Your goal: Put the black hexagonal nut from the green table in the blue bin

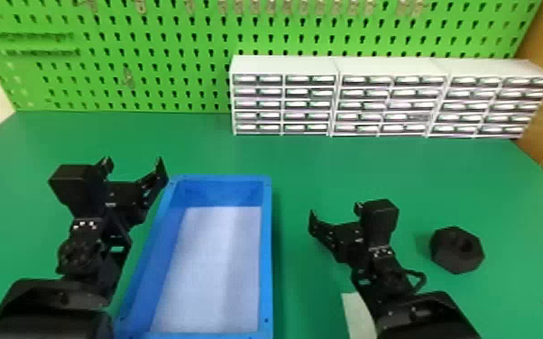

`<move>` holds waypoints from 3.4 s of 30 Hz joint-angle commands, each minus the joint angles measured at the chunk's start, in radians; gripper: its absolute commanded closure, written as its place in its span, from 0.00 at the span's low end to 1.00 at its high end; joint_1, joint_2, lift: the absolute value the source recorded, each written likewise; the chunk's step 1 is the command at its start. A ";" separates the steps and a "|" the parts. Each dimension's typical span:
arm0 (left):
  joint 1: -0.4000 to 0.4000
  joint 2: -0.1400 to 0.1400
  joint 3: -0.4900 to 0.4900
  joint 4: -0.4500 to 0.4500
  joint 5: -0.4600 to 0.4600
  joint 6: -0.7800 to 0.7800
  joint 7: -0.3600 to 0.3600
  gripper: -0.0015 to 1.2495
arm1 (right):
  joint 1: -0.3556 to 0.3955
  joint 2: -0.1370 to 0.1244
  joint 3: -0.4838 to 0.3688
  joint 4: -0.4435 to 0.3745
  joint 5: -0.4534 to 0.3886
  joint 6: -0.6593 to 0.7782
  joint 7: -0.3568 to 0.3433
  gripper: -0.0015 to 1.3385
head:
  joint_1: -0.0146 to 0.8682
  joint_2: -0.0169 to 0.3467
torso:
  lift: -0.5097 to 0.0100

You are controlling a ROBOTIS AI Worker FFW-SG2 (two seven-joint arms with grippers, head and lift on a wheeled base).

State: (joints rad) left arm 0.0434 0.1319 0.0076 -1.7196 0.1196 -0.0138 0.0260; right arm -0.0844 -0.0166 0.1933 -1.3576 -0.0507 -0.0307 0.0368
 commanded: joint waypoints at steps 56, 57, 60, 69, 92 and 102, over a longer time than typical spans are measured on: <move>0.004 0.000 0.011 -0.002 0.008 0.000 0.000 0.24 | -0.179 -0.065 -0.244 -0.218 0.193 0.554 0.138 0.14 | 0.79 0.19 | 0.79; 0.004 0.000 0.011 -0.002 0.008 0.000 0.000 0.24 | -0.193 -0.071 -0.247 -0.218 0.201 0.577 0.149 0.14 | 0.79 0.19 | 0.79; 0.006 0.000 0.012 -0.002 0.008 0.000 0.000 0.24 | -0.230 -0.089 -0.252 -0.216 0.233 0.641 0.187 0.14 | 0.79 0.19 | 0.79; 0.007 0.002 0.015 -0.002 0.008 0.000 0.000 0.24 | -0.330 -0.166 -0.264 -0.187 0.331 0.792 0.331 0.14 | 0.79 0.19 | 0.79; 0.012 0.002 0.020 -0.005 0.000 0.000 -0.001 0.24 | -0.472 -0.341 -0.163 0.028 0.684 0.962 0.827 0.14 | 0.79 0.19 | 0.79; 0.012 0.002 0.022 -0.006 -0.002 0.000 -0.001 0.24 | -0.503 -0.358 -0.127 0.137 0.736 0.965 0.956 0.13 | 0.79 0.19 | 0.79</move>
State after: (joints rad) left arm 0.0552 0.1335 0.0291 -1.7257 0.1189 -0.0139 0.0251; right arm -0.5764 -0.3720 0.0541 -1.2651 0.6683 0.9346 0.9668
